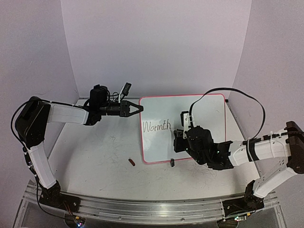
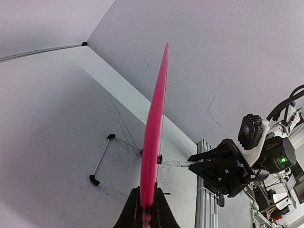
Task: Write a sentence on the whiteboard
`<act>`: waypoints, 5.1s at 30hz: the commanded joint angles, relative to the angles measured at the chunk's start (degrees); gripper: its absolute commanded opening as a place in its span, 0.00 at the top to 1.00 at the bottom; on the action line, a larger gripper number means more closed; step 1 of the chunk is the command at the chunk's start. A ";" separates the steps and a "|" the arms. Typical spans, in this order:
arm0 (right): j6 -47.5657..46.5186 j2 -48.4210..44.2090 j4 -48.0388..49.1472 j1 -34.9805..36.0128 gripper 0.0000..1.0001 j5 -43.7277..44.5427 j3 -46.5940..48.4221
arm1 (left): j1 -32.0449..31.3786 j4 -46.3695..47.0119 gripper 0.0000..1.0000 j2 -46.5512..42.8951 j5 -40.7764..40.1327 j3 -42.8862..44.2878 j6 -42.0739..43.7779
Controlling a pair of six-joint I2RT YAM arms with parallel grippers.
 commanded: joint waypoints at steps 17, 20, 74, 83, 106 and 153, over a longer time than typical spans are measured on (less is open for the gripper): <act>-0.17 0.30 -2.64 -0.32 1.00 1.14 0.51 | -2.08 -1.88 1.00 -0.59 0.32 0.36 -0.44; -0.11 0.55 -2.63 -0.31 1.00 0.87 0.34 | -2.05 -1.83 1.00 -0.67 0.35 0.31 -0.39; -15.66 -10.64 5.41 -2.30 1.00 -8.68 -4.54 | -2.32 -6.27 1.00 -2.51 -5.56 -1.90 1.60; -15.98 -12.07 5.42 -2.34 1.00 -6.90 -5.58 | -2.59 -6.31 1.00 -2.30 -5.92 -2.32 3.36; -14.59 -11.44 6.95 -1.50 1.00 -1.83 -5.80 | -2.70 -6.49 1.00 -2.10 -5.40 -1.66 3.75; -13.83 -1.95 8.51 -5.62 1.00 -0.83 -0.93 | -3.14 -6.49 1.00 -2.27 -4.53 -1.34 3.39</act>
